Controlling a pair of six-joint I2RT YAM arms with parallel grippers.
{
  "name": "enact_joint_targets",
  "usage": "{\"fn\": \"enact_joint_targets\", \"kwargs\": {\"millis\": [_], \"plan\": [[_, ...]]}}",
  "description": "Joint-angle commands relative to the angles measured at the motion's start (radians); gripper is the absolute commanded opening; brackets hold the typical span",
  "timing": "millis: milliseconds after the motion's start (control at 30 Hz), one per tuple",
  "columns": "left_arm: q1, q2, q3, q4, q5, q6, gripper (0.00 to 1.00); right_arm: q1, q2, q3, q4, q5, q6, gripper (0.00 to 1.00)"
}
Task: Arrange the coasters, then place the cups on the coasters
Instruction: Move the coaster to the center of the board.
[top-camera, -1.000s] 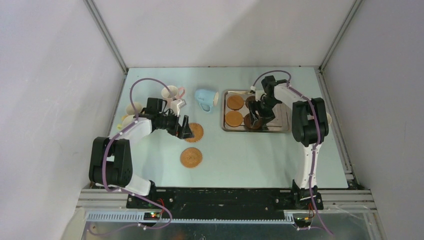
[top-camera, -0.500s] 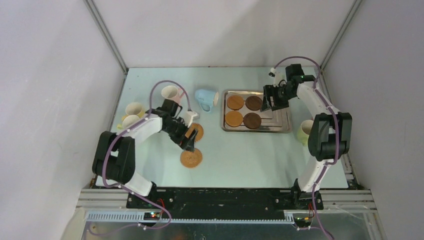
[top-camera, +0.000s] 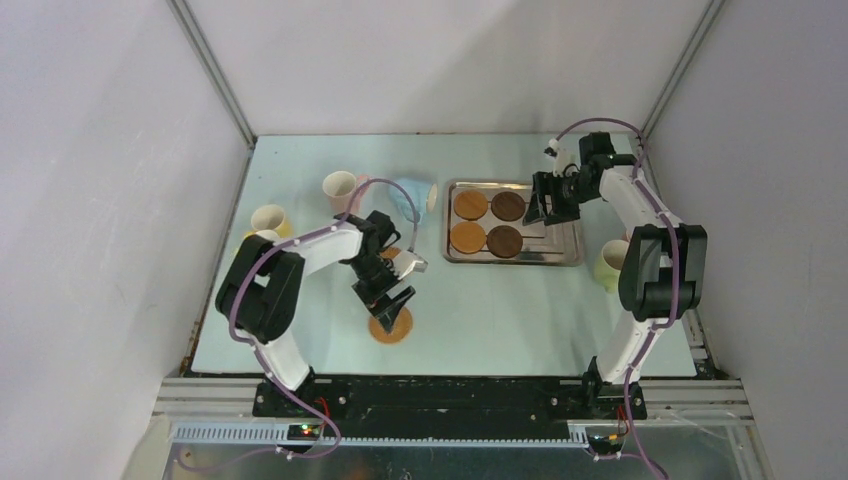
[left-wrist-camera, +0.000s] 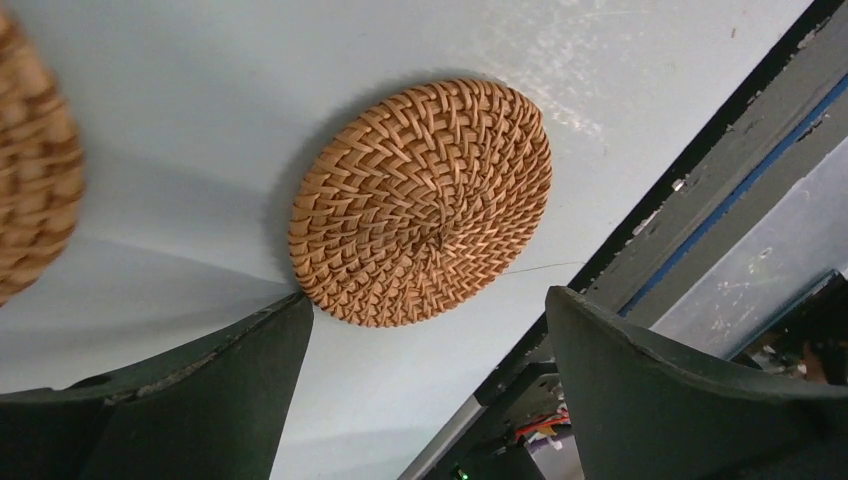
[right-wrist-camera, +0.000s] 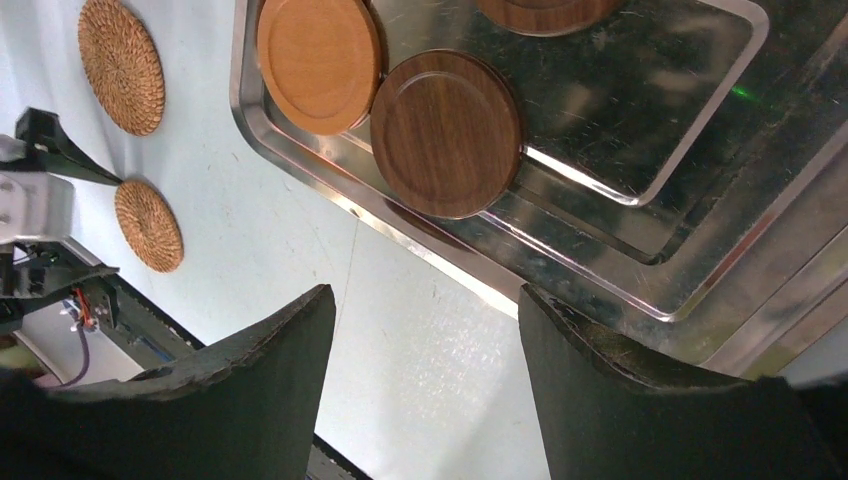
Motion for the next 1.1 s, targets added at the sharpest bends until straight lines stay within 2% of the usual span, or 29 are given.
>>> {"fn": "enact_joint_targets", "kwargs": {"millis": [0, 233, 367, 467, 600, 733, 1067], "plan": [[-0.091, 0.111, -0.009, 0.04, -0.022, 0.01, 0.98, -0.021, -0.028, -0.004, 0.019, -0.053, 0.01, 0.72], [-0.229, 0.251, 0.158, 0.025, -0.008, -0.034, 0.98, -0.022, -0.022, 0.001, -0.016, -0.151, -0.027, 0.72], [-0.235, 0.217, 0.244, 0.015, 0.006, -0.043, 0.98, -0.023, -0.025, -0.001, -0.03, -0.198, -0.051, 0.72], [-0.225, 0.173, 0.268, -0.065, 0.036, 0.028, 0.98, -0.022, -0.024, -0.003, -0.033, -0.211, -0.061, 0.73], [-0.224, 0.159, 0.234, -0.248, 0.049, 0.12, 0.98, -0.02, -0.021, -0.006, -0.029, -0.219, -0.062, 0.73], [-0.236, 0.16, 0.152, -0.289, -0.012, 0.179, 0.98, 0.007, -0.014, -0.003, -0.034, -0.191, -0.074, 0.74], [-0.318, 0.185, 0.124, -0.436, 0.087, 0.335, 0.98, 0.008, -0.007, -0.004, -0.033, -0.182, -0.075, 0.74]]}}
